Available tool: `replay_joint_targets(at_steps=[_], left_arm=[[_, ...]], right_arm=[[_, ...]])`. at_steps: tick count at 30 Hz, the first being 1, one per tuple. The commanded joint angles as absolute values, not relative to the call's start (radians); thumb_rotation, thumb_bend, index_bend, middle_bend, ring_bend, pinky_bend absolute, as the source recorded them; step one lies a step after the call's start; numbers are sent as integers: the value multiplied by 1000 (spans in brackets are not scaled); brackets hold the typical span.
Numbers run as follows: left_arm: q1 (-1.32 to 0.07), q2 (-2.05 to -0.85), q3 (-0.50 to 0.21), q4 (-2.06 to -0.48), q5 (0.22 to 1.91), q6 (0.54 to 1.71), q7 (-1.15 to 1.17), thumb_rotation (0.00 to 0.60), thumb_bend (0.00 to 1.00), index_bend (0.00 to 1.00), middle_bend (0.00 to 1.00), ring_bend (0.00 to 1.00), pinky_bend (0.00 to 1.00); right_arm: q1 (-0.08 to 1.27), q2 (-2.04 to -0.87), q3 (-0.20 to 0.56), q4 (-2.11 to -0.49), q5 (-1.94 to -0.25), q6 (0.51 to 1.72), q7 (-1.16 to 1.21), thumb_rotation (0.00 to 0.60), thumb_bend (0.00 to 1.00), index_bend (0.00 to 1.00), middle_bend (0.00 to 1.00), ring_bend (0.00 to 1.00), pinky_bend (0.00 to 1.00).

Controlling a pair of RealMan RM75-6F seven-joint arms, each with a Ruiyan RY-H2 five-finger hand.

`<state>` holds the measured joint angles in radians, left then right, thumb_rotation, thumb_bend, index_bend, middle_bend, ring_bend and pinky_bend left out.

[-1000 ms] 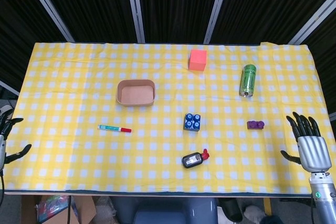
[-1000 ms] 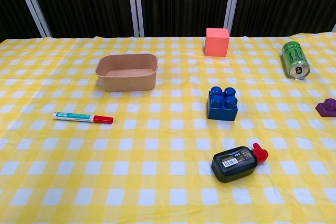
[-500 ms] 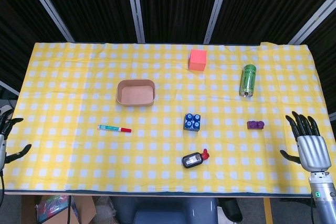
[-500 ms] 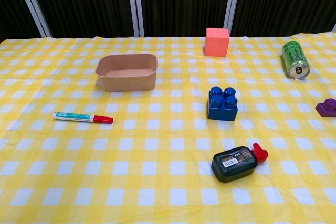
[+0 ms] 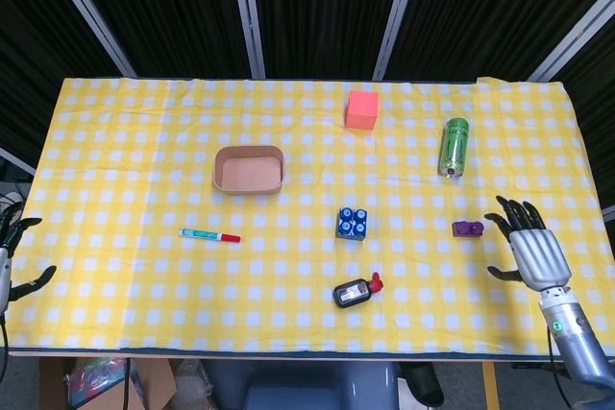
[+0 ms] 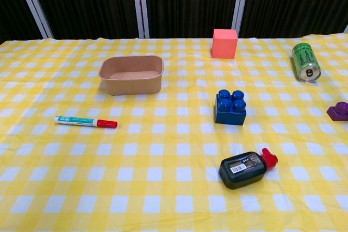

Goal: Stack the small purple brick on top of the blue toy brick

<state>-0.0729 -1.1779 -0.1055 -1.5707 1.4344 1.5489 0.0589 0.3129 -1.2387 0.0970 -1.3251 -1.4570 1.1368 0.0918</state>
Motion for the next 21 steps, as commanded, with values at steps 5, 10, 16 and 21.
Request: replay_joint_targets(at_steps=[5,10,16,21], left_arm=[[-71,-1181,-109,-1573,1421,1549,73,600,210,245,86,0,47],[-72,-1186,-109,-1573,1418,1546,89,600,210,245,86,0,47],[-75,-1193,-110,-1571,1409,1540,113,600,210,245,86,0,47],[-79,-1199,-110,-1571,1404,1533,134,600,210,245,86,0,47]], right_arm=[[450,-1297,134,-1249,-1335,908,42,600,170,259,1,0,0],[485,-1324,145,-1207,-1306,861,44,600,169,282,2,0,0],[508,-1350,150,-1152,-1289,834,65,600,193,320,2,0,0],[516,-1367,143,-1112,-1286,816,86,600,232,362,2,0,0]])
